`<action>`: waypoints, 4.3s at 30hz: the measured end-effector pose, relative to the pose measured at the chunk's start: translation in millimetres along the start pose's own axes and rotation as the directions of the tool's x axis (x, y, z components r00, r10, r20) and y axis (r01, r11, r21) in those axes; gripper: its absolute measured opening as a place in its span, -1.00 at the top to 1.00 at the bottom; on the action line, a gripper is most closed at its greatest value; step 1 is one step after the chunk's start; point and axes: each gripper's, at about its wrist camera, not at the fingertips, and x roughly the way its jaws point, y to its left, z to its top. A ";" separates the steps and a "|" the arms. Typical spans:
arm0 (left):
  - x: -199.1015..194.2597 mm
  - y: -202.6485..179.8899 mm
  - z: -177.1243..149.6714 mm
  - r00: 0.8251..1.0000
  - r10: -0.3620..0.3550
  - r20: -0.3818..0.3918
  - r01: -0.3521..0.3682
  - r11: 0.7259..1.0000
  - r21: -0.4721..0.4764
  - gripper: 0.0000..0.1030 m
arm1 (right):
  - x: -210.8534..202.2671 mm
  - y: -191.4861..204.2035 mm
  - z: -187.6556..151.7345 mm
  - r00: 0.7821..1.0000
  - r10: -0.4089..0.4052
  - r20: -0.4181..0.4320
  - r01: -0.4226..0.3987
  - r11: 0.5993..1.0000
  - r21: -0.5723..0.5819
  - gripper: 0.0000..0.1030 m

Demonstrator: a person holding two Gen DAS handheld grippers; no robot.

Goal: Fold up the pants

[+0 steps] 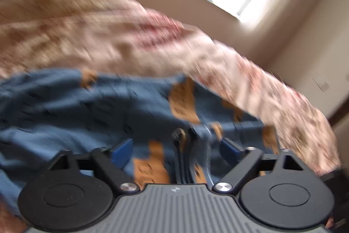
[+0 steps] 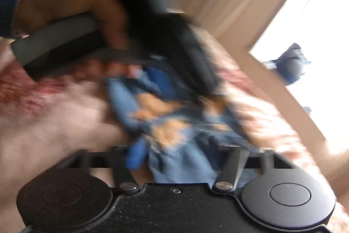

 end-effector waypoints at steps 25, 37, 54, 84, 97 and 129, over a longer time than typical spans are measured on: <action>2.3 -39.6 -34.9 0.979 0.199 0.040 -0.203 0.973 0.114 -0.99 | 14.9 -84.6 -52.1 0.939 -0.290 -0.184 0.329 0.914 0.239 -0.98; -13.0 -47.7 -61.7 0.962 0.272 0.031 -0.272 0.938 0.213 -0.99 | 45.0 -79.7 -79.9 0.893 -0.307 -0.329 0.373 0.914 0.158 -0.99; -100.3 13.5 -58.0 0.965 0.259 0.048 -0.253 0.962 -0.105 -0.99 | 24.3 -74.1 -58.5 0.956 -0.275 -0.102 0.291 0.930 0.225 -0.99; -75.7 65.5 -42.7 0.822 0.494 0.282 -0.443 0.868 -0.225 0.69 | 48.9 18.3 -19.1 0.989 -0.140 0.058 0.136 0.989 0.057 -0.99; -89.9 119.1 -63.3 0.897 0.384 0.219 -0.212 0.808 -0.549 0.07 | 65.1 -10.3 18.0 0.990 0.070 0.123 -0.074 0.997 0.030 -0.91; -88.0 148.8 -64.7 0.930 0.273 0.247 -0.036 0.734 -0.678 0.07 | 219.1 9.4 179.5 0.724 0.689 -0.023 -0.690 0.724 0.000 0.66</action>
